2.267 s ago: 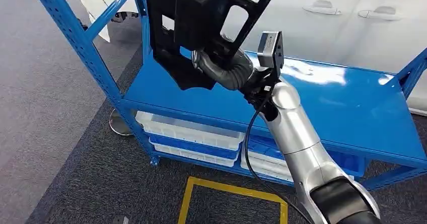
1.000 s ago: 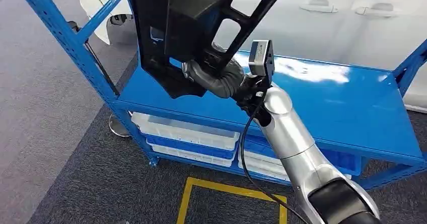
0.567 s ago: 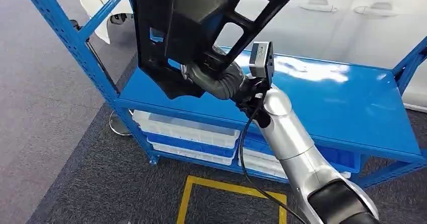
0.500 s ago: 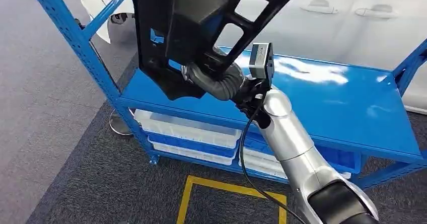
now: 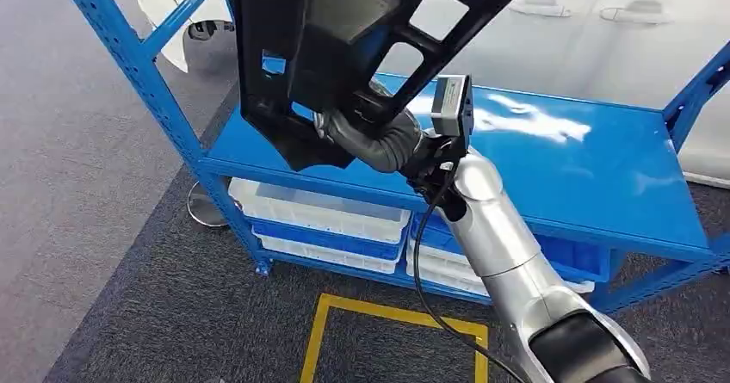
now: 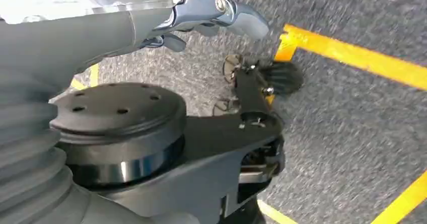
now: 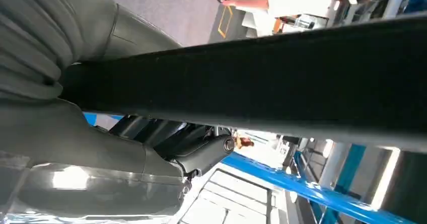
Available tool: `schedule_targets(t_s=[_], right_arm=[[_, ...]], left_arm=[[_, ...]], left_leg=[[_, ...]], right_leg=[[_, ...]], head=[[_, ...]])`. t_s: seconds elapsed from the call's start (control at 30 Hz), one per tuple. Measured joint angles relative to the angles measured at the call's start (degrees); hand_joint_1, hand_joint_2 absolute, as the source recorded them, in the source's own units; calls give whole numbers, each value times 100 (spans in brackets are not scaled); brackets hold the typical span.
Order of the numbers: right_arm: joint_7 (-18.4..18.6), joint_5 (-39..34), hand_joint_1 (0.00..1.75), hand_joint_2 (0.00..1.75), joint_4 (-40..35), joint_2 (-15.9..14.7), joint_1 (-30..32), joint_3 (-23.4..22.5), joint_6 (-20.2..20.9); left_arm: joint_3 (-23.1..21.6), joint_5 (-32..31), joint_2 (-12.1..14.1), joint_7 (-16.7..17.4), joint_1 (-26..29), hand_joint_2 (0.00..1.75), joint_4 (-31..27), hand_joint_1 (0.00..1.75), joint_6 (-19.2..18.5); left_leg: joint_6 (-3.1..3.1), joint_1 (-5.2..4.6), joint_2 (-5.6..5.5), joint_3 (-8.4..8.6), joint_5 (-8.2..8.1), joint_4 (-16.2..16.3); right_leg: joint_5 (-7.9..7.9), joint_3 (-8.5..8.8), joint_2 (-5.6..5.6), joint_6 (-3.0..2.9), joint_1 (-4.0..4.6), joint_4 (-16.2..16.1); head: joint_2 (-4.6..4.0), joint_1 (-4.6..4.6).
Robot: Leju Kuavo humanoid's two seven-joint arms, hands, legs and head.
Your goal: Take the parts from the cabinet and place them on the table.
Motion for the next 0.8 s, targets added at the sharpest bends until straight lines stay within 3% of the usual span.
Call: schedule_targets(t_s=[0.03, 0.07, 0.13, 0.17, 0.2, 0.23, 0.33, 0.37, 0.47, 0.5, 0.53, 0.57, 0.63, 0.67, 0.7, 0.73, 0.77, 0.8], right_arm=[[2, 0, 175, 175, -11, 0, -1, 2, 0], [2, 2, 175, 175, -28, 0, -3, 2, -2], [9, 2, 175, 175, -35, 0, 0, 2, -4], [22, 13, 175, 175, -35, 0, 7, 2, -4], [31, 20, 175, 175, -33, 0, 15, 2, -4], [31, 24, 175, 175, -35, 0, 18, 2, -4], [31, 31, 175, 175, -72, 0, 11, 2, -4], [31, 31, 175, 175, -92, 0, 10, 0, -4], [33, 37, 175, 175, -98, 0, 14, 2, -7], [35, 39, 175, 175, -100, -2, 14, 0, -13], [35, 39, 175, 175, -103, -2, 11, 0, -15], [35, 42, 175, 175, -109, -2, 6, 0, -15], [42, 44, 175, 175, -107, -4, 19, 0, -15], [48, 46, 175, 175, -107, -7, 33, 0, -15], [50, 46, 175, 175, -107, -7, 42, 0, -17], [54, 48, 175, 175, -107, -9, 46, 0, -17], [57, 50, 175, 175, -107, -9, 45, 0, -15], [57, 50, 175, 175, -107, -7, 39, 0, -15]], left_arm=[[-2, -7, 2, 9, -1, 175, 0, 0, 0], [-6, -15, 0, 20, -2, 175, 0, 0, 2], [-9, -26, 0, 31, -1, 175, 0, 0, 2], [-11, -41, 0, 31, -1, 175, 0, 0, 2], [-13, -57, 0, 35, -2, 175, 0, 0, 2], [-15, -68, 0, 35, -2, 175, 0, 0, 2], [-26, -72, 0, 35, -20, 175, 0, 0, 2], [-31, -72, 0, 35, -41, 175, 0, 0, 4], [-44, -59, 0, 48, -44, 175, 0, 0, 4], [-44, -46, -2, 46, -42, 175, 0, 0, 4], [-44, -18, -7, 46, -49, 175, 2, 0, 4], [-44, -13, -9, 46, -53, 175, 2, 0, 4], [-44, 0, -9, 46, -59, 175, 2, 0, 4], [-44, 7, -9, 46, -54, 175, 2, 0, 4], [-44, 26, -9, 46, -51, 175, 2, 0, 4], [-42, 33, -11, 46, -48, 175, 2, 0, 2], [-42, 39, -11, 46, -47, 175, 2, 0, 0], [-42, 39, -11, 46, -48, 175, 2, 0, -2]], left_leg=[[-29, 19, -3, -45, -122, 66], [-76, 28, -2, -137, -380, 334], [-148, 77, 2, -441, -884, 1206], [-169, 88, 2, -576, -1066, 1622], [-178, 94, 2, -596, -1108, 1787], [-177, 98, 2, -461, -1014, 1630], [-107, 94, 1, 528, -470, 89], [-74, 66, -7, 609, -560, -112], [24, 12, -20, 534, -446, -89], [73, 21, -17, 505, -380, -140], [118, 71, 16, 509, -301, -192], [178, 63, 21, 455, -243, -211], [208, 50, 32, 331, -167, -205], [216, 37, 35, 267, -123, -198], [216, 30, 35, 207, -89, -186], [213, 25, 35, 149, -59, -167], [204, 24, 33, 89, -34, -138], [190, 24, 28, 44, -18, -104]], right_leg=[[47, -5, -21, -31, -23, -29], [85, -34, -28, -57, -31, -42], [135, -108, -31, -65, -27, -35], [163, -155, -33, -63, -25, -28], [191, -199, -33, -56, -26, -15], [216, -237, -32, -47, -26, -9], [283, -282, -20, 3, -27, -5], [313, -297, -22, 44, -8, -11], [409, -311, -27, 164, -32, -50], [453, -320, -22, 206, -19, -74], [382, -351, -25, 222, -43, -49], [130, -459, -24, 228, -31, 151], [-482, -790, -23, 260, -40, 1065], [-687, -935, -23, 276, -39, 1525], [-744, -978, -23, 283, -38, 1771], [-676, -894, -23, 283, -37, 1736], [-501, -639, -23, 272, -36, 1421], [-312, -292, -24, 254, -34, 903]], head=[[0, -7], [0, -37], [0, -37], [0, -37], [0, -39], [0, -39], [0, -39], [0, -37], [0, -31], [0, -35], [0, -28], [0, -28], [0, -20], [0, -24], [0, -22], [0, -22], [0, -24], [0, -22]])
